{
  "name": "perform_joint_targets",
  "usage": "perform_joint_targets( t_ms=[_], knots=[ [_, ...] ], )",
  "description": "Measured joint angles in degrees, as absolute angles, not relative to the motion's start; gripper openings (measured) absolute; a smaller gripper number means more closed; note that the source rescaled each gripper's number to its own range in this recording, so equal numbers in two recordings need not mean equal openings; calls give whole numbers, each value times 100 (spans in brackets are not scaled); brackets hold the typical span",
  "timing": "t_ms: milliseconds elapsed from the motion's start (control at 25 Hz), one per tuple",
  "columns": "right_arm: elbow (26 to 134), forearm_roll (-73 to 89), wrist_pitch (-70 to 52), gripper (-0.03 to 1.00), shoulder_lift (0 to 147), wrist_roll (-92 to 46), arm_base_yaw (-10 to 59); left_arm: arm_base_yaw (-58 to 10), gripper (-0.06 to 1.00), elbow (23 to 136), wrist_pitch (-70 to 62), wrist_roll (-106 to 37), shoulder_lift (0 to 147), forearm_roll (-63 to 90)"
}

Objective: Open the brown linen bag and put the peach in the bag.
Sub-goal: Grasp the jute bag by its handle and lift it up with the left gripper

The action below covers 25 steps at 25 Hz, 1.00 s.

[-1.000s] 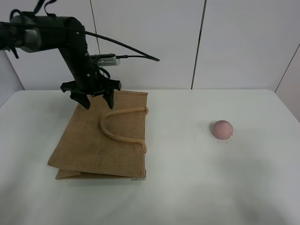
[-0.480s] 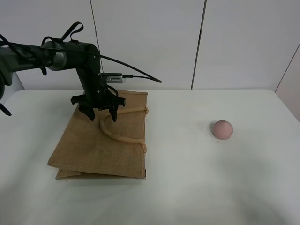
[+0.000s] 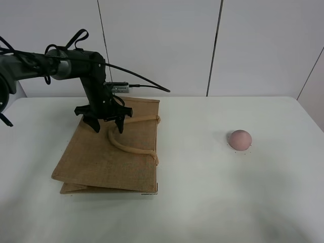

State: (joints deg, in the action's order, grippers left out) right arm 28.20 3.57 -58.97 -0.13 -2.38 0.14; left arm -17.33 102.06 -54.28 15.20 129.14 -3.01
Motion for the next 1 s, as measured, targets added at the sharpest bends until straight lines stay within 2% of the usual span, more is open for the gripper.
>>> perform_joint_targets(
  t_ms=[840, 1000],
  knots=[
    [2820, 357, -5897, 100, -13, -238, 14, -1700, 100, 10212, -5073, 1500, 13348, -72],
    [2820, 357, -5897, 100, -13, -238, 14, -1700, 94, 10217, -5020, 1500, 13480, -72]
  ],
)
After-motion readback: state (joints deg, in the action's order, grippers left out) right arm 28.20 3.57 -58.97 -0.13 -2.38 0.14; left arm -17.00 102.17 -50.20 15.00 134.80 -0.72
